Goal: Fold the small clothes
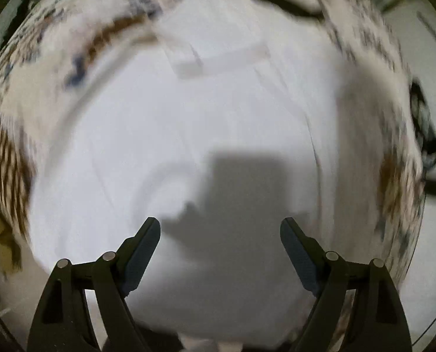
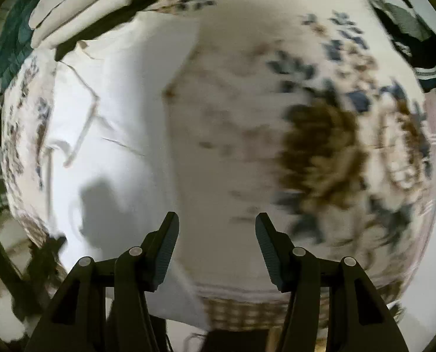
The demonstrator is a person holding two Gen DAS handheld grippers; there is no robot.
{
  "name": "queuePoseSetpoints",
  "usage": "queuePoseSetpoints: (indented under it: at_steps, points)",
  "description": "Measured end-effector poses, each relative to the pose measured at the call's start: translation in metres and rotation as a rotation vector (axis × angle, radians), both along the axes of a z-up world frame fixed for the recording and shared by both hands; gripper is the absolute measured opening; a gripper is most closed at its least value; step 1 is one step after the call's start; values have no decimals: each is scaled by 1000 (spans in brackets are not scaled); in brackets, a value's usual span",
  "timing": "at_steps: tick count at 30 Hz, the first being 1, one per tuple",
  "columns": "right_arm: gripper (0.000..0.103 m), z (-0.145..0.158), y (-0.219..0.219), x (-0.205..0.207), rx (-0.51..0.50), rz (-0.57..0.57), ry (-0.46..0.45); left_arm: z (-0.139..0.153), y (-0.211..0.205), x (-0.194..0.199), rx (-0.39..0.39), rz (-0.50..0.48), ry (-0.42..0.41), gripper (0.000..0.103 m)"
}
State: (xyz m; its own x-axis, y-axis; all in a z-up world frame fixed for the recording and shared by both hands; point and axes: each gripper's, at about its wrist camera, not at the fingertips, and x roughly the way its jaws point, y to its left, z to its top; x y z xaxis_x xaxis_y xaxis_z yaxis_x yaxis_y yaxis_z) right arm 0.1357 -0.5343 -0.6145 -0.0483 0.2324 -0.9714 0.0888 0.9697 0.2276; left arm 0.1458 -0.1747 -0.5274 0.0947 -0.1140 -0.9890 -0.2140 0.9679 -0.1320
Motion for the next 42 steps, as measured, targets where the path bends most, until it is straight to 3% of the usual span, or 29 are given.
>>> queuePoseSetpoints:
  at_steps: [2, 5, 8, 10, 12, 15, 21, 29, 30, 32, 36, 42]
  points:
    - [56, 0, -21, -1, -3, 15, -8, -9, -41, -28, -25, -1, 51, 83]
    - [56, -8, -40, 5, -33, 28, -7, -32, -94, -54, -134, -30, 116, 83]
    - [56, -19, -49, 15, -29, 54, 11, -61, -143, -69, -114, -133, 143, 75]
    - [56, -24, -47, 23, -20, 75, 10, -85, -163, -75, -39, -179, 184, 15]
    - [56, -28, -43, 34, 9, 85, 16, -93, -158, -77, -8, -153, 181, 1]
    - [56, -35, -37, 59, 108, 70, 17, -72, -127, -76, -69, -49, 112, 0]
    - [56, -65, 5, 146, 265, 69, -27, -22, -76, -80, -54, 21, 9, 0]
    - [54, -114, 40, 220, 303, -44, 37, 6, -25, -106, -47, 152, -61, 0]
    - [30, -111, 43, 222, 310, -40, 18, 9, -20, -107, -51, 166, -68, 0]
    - [6, -98, 53, 223, 286, -12, -17, 17, -13, -107, -64, 187, -90, 0]
    - [4, -50, 85, 224, 215, 70, -106, 33, 7, -103, -81, 226, -121, 0]
    - [4, 33, 165, 244, 159, 184, -212, 55, 81, -98, -105, 319, -163, 0]
